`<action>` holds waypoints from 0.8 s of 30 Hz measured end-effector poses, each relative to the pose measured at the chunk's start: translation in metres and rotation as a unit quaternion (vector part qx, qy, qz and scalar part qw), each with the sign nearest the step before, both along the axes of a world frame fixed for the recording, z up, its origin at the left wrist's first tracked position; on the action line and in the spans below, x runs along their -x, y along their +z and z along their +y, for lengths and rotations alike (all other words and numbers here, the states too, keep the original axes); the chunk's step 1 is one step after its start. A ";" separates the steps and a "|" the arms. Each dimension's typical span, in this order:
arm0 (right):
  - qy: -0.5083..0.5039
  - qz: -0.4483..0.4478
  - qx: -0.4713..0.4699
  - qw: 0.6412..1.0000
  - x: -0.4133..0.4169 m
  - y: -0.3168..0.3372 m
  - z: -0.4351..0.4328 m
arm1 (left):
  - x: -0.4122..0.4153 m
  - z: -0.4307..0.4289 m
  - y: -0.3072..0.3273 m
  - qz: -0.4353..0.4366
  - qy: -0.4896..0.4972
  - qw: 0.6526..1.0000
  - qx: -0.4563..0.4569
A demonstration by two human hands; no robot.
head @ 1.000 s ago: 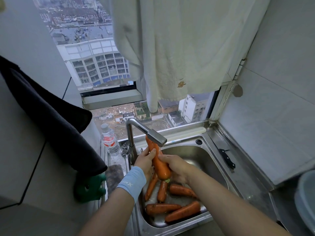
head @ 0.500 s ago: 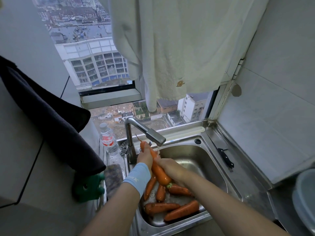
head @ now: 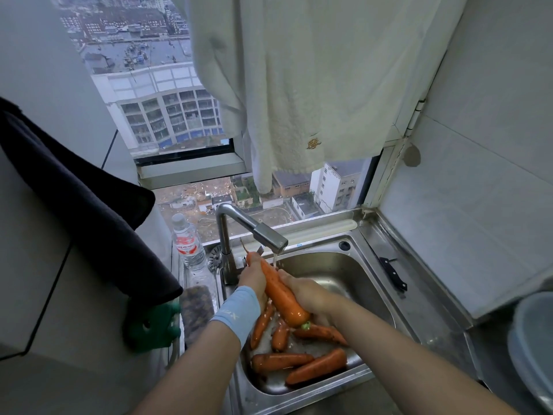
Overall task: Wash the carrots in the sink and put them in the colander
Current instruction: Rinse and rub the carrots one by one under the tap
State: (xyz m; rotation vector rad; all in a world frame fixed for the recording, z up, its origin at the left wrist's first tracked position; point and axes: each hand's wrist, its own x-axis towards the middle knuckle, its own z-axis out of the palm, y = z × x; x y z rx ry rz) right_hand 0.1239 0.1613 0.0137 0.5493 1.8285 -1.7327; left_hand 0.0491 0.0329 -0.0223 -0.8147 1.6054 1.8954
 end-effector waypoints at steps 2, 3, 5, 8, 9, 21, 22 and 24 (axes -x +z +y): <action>-0.035 0.009 0.023 0.999 0.000 0.000 0.006 | -0.008 -0.001 0.014 0.000 -0.004 0.996 -0.085; -0.053 0.014 0.041 0.998 -0.001 0.000 0.009 | -0.012 -0.002 0.020 0.016 -0.020 0.991 -0.128; -0.070 0.017 0.075 0.995 -0.002 -0.001 0.014 | -0.016 -0.003 0.025 0.040 -0.053 0.984 -0.163; -0.050 0.018 0.072 0.996 -0.004 0.002 0.011 | -0.008 0.001 0.020 0.038 -0.061 0.990 -0.123; -0.031 0.023 0.047 0.998 -0.003 0.002 0.009 | -0.005 0.004 0.021 0.033 -0.062 0.994 -0.079; 0.061 0.100 -0.047 0.992 0.004 0.000 0.015 | -0.004 -0.003 0.016 0.066 -0.007 0.988 -0.139; 0.087 0.115 -0.076 0.987 0.004 -0.001 0.015 | -0.004 -0.002 0.014 0.080 -0.018 0.991 -0.104; 0.093 0.133 -0.084 0.983 0.005 -0.006 0.013 | -0.004 0.000 0.012 0.100 -0.027 0.993 -0.050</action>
